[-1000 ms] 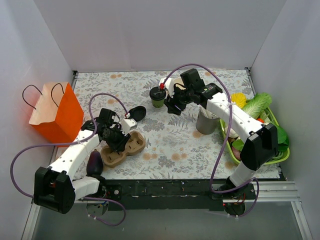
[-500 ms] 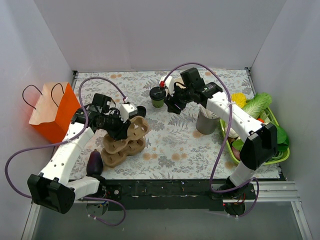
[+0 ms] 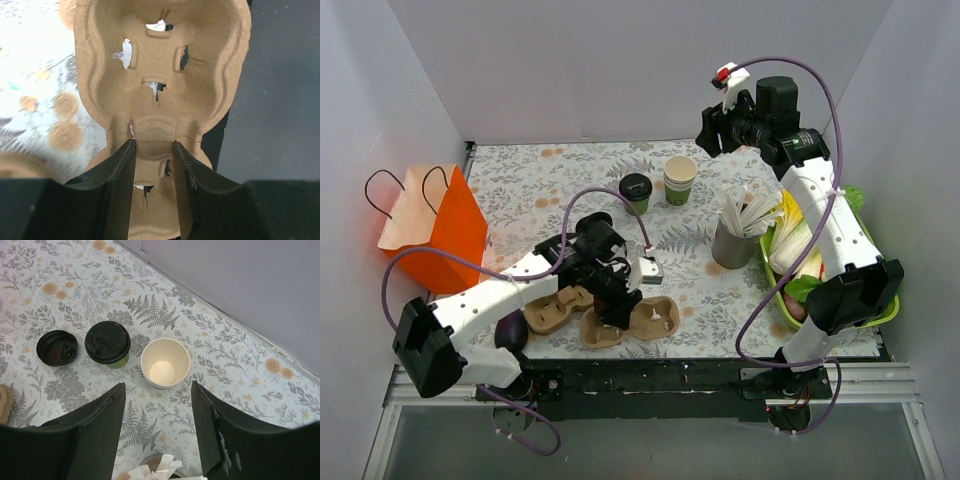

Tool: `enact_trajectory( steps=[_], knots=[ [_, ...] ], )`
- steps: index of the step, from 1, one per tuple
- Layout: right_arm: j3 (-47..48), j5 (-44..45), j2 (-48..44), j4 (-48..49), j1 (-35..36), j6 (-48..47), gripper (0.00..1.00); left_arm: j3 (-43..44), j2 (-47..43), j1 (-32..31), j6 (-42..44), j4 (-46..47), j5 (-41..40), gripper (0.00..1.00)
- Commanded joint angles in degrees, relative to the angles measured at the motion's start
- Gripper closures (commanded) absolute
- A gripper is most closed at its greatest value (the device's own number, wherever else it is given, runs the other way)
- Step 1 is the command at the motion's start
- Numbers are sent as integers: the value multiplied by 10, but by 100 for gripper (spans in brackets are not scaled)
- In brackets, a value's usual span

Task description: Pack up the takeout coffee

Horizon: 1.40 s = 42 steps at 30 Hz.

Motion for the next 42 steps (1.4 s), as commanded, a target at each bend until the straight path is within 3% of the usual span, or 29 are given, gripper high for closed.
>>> enact_trajectory(
  steps=[1,7,9,10,11,13,15,17,21,22,24,25,29,34,42],
  knots=[
    [18,-24,-19,11,-9,42,37,-15,38,-47,-86,93,2,93],
    [-32,-34,-55,24,-10,37,37,-45,92,-61,-117,167,-69,88],
    [-49,-36,-66,25,-11,35,37,-50,101,-61,-109,165,-69,79],
    [-52,-37,-68,24,-11,30,37,-58,100,-61,-105,162,-66,72],
    [-53,-39,-69,22,-12,28,37,-60,98,-61,-104,161,-63,58],
    [-49,-38,-68,16,-13,23,37,-58,93,-60,-100,154,-46,46],
    [-36,-38,-61,9,-15,23,37,-35,80,-59,-102,137,-48,37],
    [-26,-41,-54,3,-16,24,37,-14,65,-52,-96,120,-56,36],
    [-29,-47,-51,-5,-16,25,37,-25,37,-12,-73,80,-60,44],
    [-35,-47,-50,0,-16,28,37,-27,31,-4,-65,67,-52,56],
    [-38,-54,-47,2,-16,34,37,-28,28,26,-39,28,-45,68],
    [-38,-58,-46,3,-16,35,37,-27,32,38,-33,16,-46,79],
    [-12,-73,-20,3,-16,38,38,-37,38,80,49,-81,-41,92],
    [32,-81,17,-2,-16,32,38,-105,12,99,80,-66,-129,95],
    [60,-89,45,3,-16,43,38,-167,24,149,76,41,-277,93]
  ],
)
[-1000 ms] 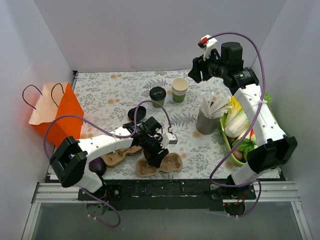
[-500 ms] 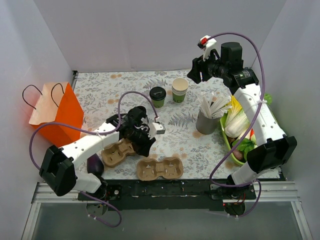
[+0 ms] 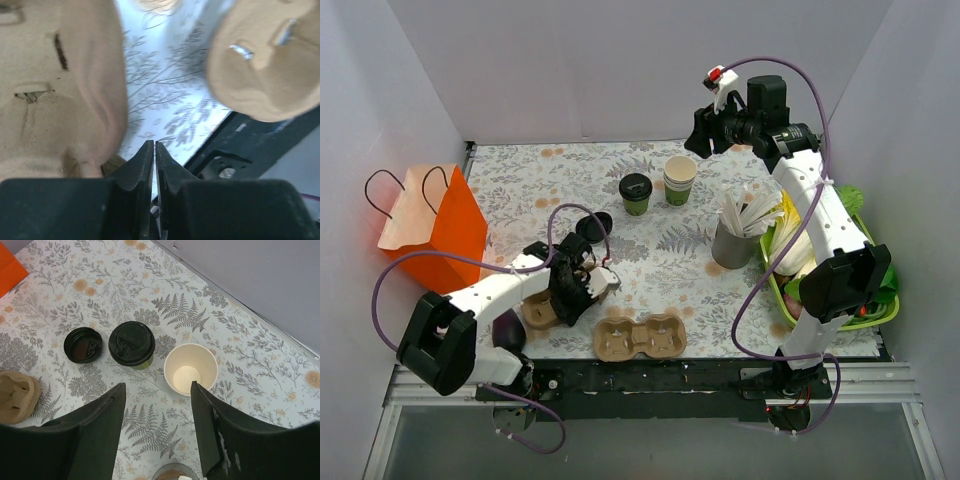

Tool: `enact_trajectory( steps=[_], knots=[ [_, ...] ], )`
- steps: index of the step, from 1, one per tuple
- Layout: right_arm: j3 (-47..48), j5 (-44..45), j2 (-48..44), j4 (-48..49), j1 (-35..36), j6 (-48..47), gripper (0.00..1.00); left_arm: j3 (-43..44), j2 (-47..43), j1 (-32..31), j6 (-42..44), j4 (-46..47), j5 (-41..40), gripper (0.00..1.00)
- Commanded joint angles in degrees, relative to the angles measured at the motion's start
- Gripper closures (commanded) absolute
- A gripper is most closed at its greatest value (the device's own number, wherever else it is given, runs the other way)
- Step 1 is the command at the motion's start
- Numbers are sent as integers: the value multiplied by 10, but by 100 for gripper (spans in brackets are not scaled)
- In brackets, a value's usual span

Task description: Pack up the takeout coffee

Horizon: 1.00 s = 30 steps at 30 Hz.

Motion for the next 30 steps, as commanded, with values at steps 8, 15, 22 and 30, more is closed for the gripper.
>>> enact_trajectory(
  steps=[8,15,22,30],
  knots=[
    [12,-9,-14,14,-5,13,38,2,31,114,69,128,-187,94],
    [-8,-6,-24,12,-4,6,38,66,108,189,92,176,-209,94],
    [-38,-5,-44,14,-5,-4,38,116,57,211,118,-14,12,90],
    [-44,-4,-44,19,-4,-1,39,156,48,103,59,-15,181,97]
  ],
)
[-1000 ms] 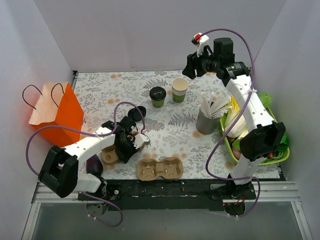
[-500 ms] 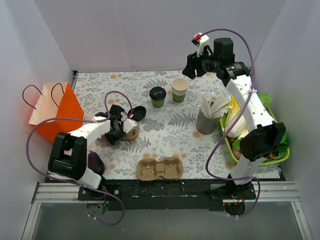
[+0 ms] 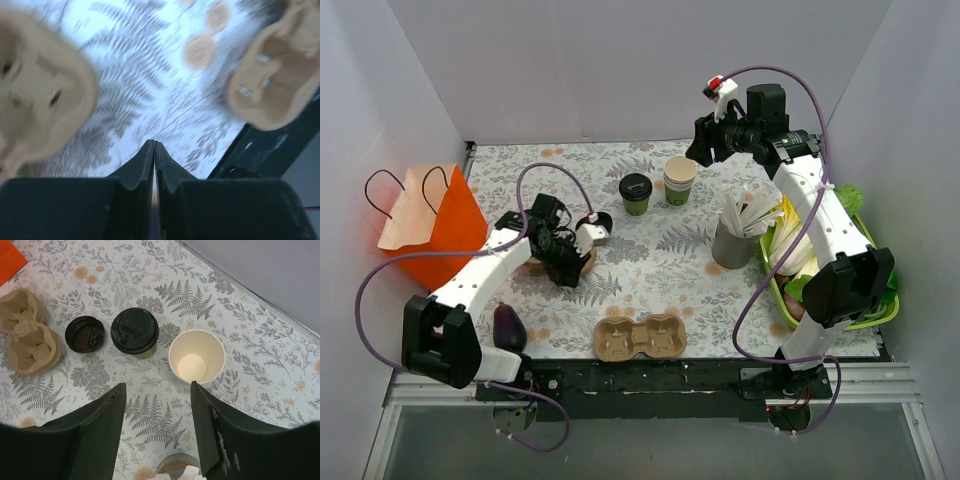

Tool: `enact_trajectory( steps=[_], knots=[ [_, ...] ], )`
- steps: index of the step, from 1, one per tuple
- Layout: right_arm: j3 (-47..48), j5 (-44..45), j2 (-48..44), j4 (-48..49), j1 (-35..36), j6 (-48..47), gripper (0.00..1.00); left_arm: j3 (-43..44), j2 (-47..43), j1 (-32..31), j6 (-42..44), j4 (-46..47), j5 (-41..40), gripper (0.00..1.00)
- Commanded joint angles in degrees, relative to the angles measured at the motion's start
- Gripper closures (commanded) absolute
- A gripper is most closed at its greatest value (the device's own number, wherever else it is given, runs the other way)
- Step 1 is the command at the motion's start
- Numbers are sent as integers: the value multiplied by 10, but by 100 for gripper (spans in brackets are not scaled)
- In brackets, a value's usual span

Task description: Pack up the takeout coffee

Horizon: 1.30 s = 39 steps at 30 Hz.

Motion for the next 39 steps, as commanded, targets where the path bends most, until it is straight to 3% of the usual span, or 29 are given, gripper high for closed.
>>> enact_trajectory(
  steps=[1,4,9,15,18,21,22,24,26,27,28,31,32,36,39],
  knots=[
    [5,-5,-21,15,-4,-1,39,52,57,-82,-63,21,102,97],
    [14,-2,-16,14,-4,-5,39,79,117,-123,-121,78,78,97],
    [11,-2,-19,14,-4,-8,39,126,215,-124,-208,119,-84,94],
    [-22,-2,-31,21,-4,-9,39,77,163,-95,-231,154,-263,95],
    [-29,-4,-34,25,-4,-6,39,54,144,-60,-225,154,-303,93],
    [-26,-11,-30,24,-4,-5,39,61,119,-55,-188,133,-249,87],
    [-22,-12,-25,23,-4,-5,39,71,104,-56,-181,110,-170,74],
    [-17,-13,-20,16,-4,-5,39,118,81,-59,-154,74,-68,62],
    [-10,-15,-15,12,-4,-6,39,155,41,-63,-171,61,-8,47],
    [-10,-16,-13,12,-4,-7,39,193,28,-63,-209,70,-17,43],
    [-11,-17,-11,12,-4,-7,39,213,18,-64,-222,85,-41,40],
    [-16,-23,-6,12,-3,-3,39,283,4,-61,-240,110,-215,25],
    [-17,-27,-5,14,-3,-1,39,294,2,-58,-231,119,-322,20],
    [-15,-35,6,17,2,7,39,381,11,-16,-176,170,-470,14],
    [-17,-38,9,18,10,9,39,514,58,49,-164,181,-527,14]
  ],
)
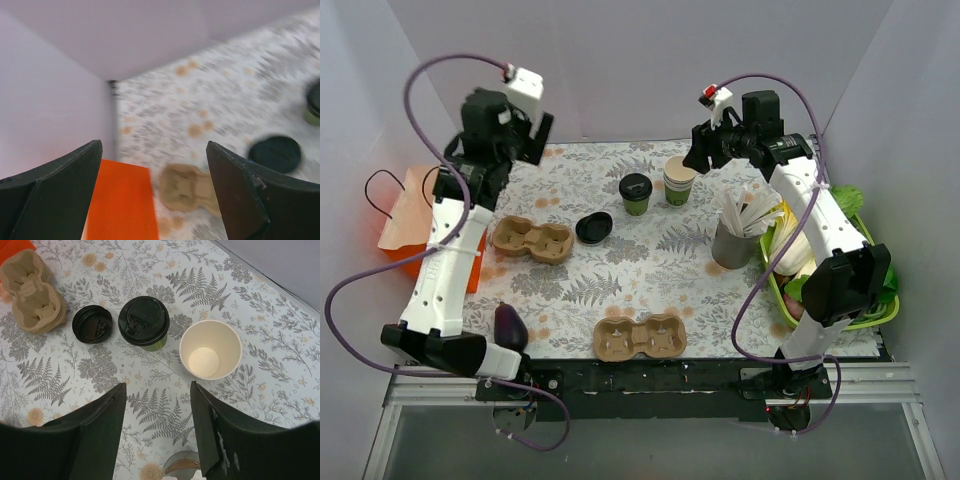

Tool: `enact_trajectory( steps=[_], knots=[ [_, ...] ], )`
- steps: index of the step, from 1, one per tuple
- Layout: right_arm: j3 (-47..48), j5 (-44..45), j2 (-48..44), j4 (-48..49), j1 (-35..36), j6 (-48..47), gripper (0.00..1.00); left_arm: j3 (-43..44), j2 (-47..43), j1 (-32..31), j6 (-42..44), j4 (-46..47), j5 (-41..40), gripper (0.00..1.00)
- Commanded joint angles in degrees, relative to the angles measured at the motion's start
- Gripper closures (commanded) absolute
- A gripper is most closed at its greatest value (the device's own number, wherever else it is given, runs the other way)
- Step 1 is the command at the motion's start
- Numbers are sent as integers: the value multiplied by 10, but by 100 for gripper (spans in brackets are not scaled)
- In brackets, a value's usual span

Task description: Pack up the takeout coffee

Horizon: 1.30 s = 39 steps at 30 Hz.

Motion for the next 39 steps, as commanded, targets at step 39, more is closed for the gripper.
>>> enact_trajectory(
  steps=[39],
  knots=[
    [-49,-64,27,19,40,26,39,110,125,459,20,-297,-167,28]
  ],
)
